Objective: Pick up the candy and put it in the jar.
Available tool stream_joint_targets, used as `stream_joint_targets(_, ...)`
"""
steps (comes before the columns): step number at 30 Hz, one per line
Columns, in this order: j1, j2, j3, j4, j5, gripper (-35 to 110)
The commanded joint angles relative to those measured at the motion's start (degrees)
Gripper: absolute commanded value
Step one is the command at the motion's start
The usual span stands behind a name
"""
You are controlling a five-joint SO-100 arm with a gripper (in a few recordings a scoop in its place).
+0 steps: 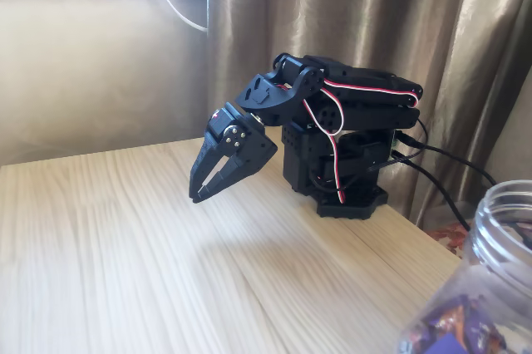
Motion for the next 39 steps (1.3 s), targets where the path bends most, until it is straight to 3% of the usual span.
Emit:
stream_joint_targets(1, 0.44, 1.93, 0.53, 0.62, -0.44, 0)
stream_joint_targets(32, 0.44, 1.93, 0.53, 0.62, -0.53, 0)
stream_joint_targets(39, -6.15, 1.93, 0.62, 0.35, -5.98, 0)
